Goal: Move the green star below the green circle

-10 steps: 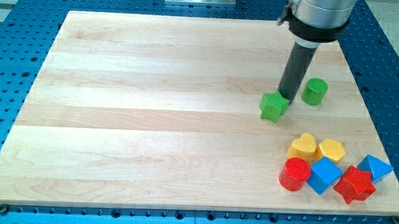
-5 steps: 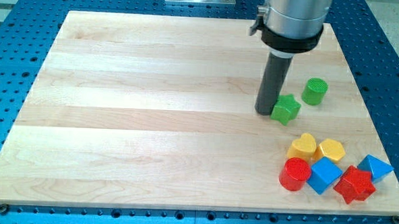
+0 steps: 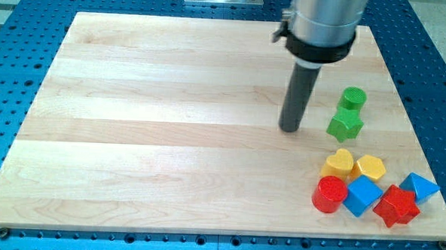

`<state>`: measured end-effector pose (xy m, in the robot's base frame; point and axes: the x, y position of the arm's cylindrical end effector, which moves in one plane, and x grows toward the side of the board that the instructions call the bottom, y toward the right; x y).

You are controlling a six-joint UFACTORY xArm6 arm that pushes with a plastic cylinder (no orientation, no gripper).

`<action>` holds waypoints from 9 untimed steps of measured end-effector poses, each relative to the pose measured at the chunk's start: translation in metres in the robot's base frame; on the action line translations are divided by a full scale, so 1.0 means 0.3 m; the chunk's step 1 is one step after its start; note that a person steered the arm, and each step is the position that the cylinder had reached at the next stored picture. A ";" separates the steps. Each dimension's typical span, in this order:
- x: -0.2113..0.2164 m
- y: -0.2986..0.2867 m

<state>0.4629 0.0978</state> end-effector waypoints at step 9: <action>-0.441 0.820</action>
